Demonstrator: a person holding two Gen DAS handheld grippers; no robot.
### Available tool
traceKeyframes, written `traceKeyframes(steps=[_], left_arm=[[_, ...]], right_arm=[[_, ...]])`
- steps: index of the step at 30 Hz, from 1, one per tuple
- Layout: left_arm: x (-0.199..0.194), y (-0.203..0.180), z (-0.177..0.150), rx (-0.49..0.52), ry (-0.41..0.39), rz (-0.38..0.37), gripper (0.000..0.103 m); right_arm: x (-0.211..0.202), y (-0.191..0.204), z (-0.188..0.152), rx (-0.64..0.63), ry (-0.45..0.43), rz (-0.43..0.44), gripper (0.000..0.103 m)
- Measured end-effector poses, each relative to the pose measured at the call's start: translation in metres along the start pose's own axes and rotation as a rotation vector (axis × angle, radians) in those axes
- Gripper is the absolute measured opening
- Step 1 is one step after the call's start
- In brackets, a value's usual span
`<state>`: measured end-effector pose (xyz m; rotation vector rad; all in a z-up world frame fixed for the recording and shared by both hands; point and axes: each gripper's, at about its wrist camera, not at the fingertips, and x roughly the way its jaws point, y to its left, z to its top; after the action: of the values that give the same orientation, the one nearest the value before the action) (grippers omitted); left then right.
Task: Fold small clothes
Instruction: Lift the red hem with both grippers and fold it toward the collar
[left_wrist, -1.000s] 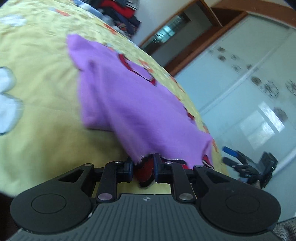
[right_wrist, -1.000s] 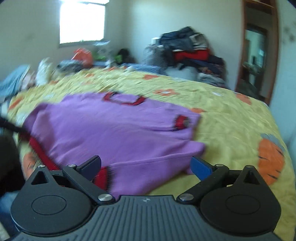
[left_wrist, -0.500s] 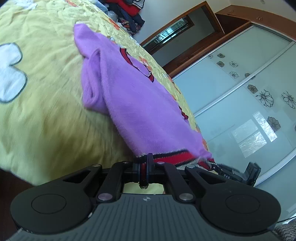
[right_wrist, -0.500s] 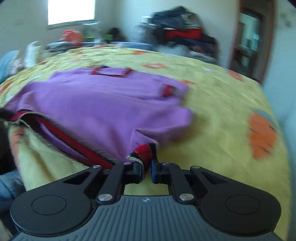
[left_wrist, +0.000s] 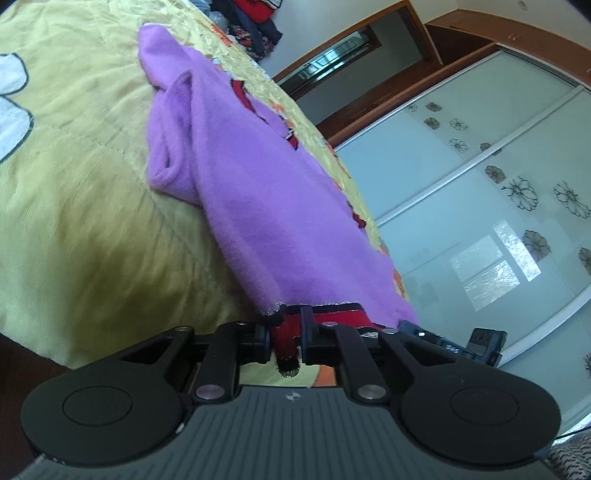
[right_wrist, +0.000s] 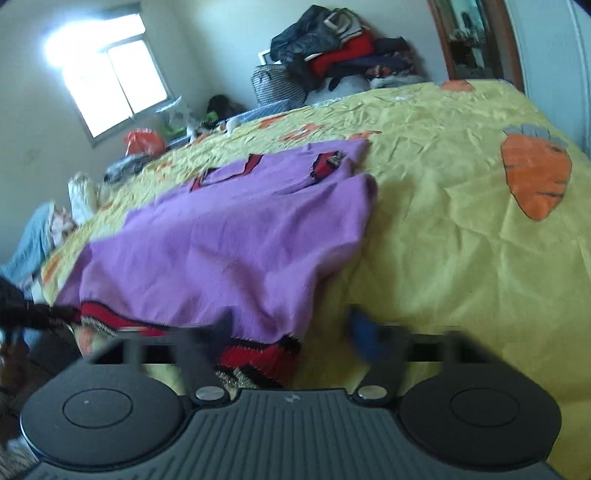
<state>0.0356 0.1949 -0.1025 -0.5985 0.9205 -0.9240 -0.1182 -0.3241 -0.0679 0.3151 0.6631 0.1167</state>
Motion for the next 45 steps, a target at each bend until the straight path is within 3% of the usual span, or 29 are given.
traceKeyframes(steps=[1,3,6,10,15,24,27,29,30,31,32,33,36,39,40,41,42,43,45], left_arm=[[0.001,0.0,0.0,-0.001,0.001,0.005,0.005],[-0.001,-0.002,-0.001,0.006,-0.016,0.013,0.004],[-0.007,-0.01,-0.003,0.029,-0.03,0.007,0.004],[-0.019,-0.025,-0.004,0.065,-0.059,-0.012,0.004],[-0.041,-0.036,-0.009,0.078,-0.109,-0.083,0.004],[-0.059,-0.073,-0.039,0.099,-0.019,-0.151,0.003],[-0.051,-0.069,-0.046,0.095,-0.002,-0.127,0.003],[-0.044,-0.059,-0.047,0.058,-0.001,-0.125,0.003],[-0.041,-0.055,-0.047,0.048,-0.004,-0.122,0.003],[-0.041,-0.053,-0.048,0.041,-0.006,-0.125,0.003],[-0.04,-0.053,-0.047,0.038,-0.01,-0.128,0.003],[-0.041,-0.054,-0.047,0.041,-0.013,-0.132,0.003],[-0.046,-0.057,-0.045,0.051,-0.02,-0.148,0.003],[-0.05,-0.057,-0.044,0.049,-0.029,-0.149,0.003],[-0.05,-0.056,-0.045,0.044,-0.031,-0.151,0.003],[-0.051,-0.054,-0.044,0.038,-0.034,-0.152,0.003],[-0.051,-0.053,-0.044,0.033,-0.037,-0.15,0.003],[-0.052,-0.053,-0.044,0.028,-0.038,-0.147,0.003],[-0.053,-0.053,-0.044,0.029,-0.041,-0.142,0.003]], right_arm=[[0.001,0.001,0.0,-0.001,0.008,-0.023,0.012],[-0.002,-0.004,-0.003,0.035,0.006,0.003,0.005],[-0.007,-0.011,-0.009,0.087,-0.019,0.048,0.005],[-0.02,-0.024,-0.014,0.212,-0.109,0.172,0.004],[-0.042,-0.03,-0.016,0.309,-0.219,0.286,0.004],[-0.094,-0.018,-0.012,0.269,-0.279,0.253,0.0],[-0.088,-0.019,-0.015,0.234,-0.205,0.153,0.002],[-0.074,-0.027,-0.019,0.269,-0.153,0.138,0.012],[-0.063,-0.032,-0.018,0.288,-0.102,0.152,0.035],[-0.055,-0.034,-0.019,0.297,-0.081,0.129,0.07],[-0.049,-0.036,-0.021,0.306,-0.077,0.119,0.082],[-0.043,-0.037,-0.023,0.312,-0.078,0.132,0.086],[-0.032,-0.029,-0.022,0.252,-0.07,0.136,0.086],[-0.022,-0.012,-0.017,0.169,-0.033,0.131,0.08],[-0.018,-0.007,-0.016,0.151,-0.016,0.138,0.059],[-0.013,-0.004,-0.016,0.152,0.0,0.151,0.045],[-0.007,-0.003,-0.018,0.176,0.022,0.18,0.013],[-0.001,-0.006,-0.021,0.212,0.044,0.221,0.008],[0.001,-0.013,-0.028,0.281,0.011,0.25,0.008]])
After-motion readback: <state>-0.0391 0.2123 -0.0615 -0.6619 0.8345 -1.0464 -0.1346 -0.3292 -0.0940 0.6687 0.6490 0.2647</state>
